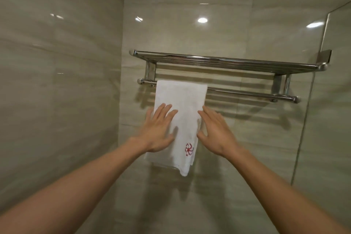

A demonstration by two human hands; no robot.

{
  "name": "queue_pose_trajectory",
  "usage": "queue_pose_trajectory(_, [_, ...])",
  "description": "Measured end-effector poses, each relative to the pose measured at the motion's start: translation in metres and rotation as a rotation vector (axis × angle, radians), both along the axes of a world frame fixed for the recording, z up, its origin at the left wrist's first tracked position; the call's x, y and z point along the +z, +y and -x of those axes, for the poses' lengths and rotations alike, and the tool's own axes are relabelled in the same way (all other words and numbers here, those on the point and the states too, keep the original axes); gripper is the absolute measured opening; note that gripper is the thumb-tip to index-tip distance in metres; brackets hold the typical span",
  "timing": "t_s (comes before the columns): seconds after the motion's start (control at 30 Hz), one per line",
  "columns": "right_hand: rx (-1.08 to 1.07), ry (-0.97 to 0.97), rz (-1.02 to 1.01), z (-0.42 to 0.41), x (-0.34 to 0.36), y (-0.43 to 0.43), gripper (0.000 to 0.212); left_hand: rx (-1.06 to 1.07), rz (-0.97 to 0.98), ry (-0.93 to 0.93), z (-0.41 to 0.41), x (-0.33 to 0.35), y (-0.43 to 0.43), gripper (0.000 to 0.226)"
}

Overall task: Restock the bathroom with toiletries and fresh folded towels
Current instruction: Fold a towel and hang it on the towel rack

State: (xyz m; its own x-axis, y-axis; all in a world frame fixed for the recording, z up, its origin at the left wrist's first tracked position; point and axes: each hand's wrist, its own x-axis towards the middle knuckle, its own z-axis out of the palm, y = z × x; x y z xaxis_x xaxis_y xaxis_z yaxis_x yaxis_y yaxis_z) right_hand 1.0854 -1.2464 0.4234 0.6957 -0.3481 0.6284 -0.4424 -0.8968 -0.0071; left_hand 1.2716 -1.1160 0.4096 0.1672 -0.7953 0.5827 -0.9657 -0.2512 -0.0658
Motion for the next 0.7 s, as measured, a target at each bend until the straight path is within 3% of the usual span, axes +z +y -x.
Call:
queue_pose_trajectory(0.13, [0.077, -0.001, -0.074, 0.029, -0.016, 0.018, 0.056, 0.031, -0.068, 0.081, 0.029, -0.015, 0.020, 0.073])
queue_pose_trajectory(0.33, [0.083, -0.010, -0.141, 0.070, -0.050, 0.041, 0.056, 0.016, -0.064, 0.162, 0.080, -0.051, 0.047, 0.078])
queue_pose_trajectory(0.5, [0.101, -0.009, -0.230, 0.100, -0.094, 0.062, 0.054, 0.012, -0.099, 0.202, 0.121, -0.090, 0.067, 0.069])
queue_pose_trajectory(0.7, [0.053, -0.028, -0.466, 0.146, -0.160, 0.086, 0.049, -0.013, -0.192, 0.320, 0.173, -0.148, 0.086, 0.075])
